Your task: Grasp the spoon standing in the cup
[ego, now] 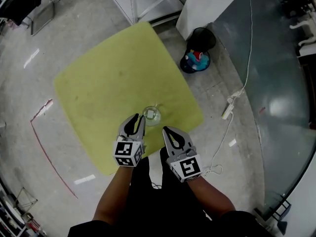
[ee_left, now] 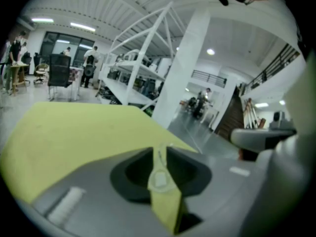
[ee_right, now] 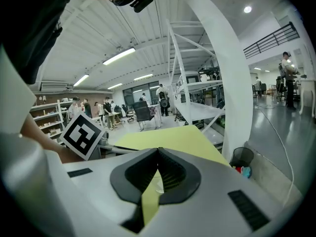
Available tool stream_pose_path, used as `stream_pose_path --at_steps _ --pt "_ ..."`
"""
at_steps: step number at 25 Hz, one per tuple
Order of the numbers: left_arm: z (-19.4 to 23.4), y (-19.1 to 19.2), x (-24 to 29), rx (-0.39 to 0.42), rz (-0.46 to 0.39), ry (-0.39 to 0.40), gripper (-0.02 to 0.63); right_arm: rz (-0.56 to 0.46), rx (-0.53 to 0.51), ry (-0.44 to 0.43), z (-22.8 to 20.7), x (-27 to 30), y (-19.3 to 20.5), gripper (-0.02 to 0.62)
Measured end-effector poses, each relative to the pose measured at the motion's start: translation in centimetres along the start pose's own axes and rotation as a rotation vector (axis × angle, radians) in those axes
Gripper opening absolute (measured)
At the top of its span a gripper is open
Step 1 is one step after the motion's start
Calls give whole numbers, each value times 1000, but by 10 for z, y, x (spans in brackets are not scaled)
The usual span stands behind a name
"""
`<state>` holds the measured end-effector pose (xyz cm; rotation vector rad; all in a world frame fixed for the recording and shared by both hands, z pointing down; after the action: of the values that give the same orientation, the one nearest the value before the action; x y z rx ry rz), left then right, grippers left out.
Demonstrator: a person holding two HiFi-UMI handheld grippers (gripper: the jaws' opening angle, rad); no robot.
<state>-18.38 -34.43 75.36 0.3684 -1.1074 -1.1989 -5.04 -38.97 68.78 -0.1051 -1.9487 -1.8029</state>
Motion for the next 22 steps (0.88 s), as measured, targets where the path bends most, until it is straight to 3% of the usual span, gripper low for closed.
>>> stream_pose_path --at_steps 4,11,22 --pt "-3 -2 2 -8 -25 -41 26 14 1 -5 -1 1 5 8" --pt "-7 -7 -3 27 -46 -74 14 -6 -5 4 -9 0 -1 8" --pt "-37 -36 -36 114 -103 -11 12 -42 -36 17 -18 -5 -18 8"
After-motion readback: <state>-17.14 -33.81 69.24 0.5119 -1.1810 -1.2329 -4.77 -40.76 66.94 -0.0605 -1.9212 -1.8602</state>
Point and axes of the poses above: the fingertips, and each gripper's own axes: x forward along the fingers, z to its left, y out of its underside, the point moved 5 cm from there along -x, backward along the fingers, and after that the axes turned 9 degrees about -x, right-handed, at the moved point
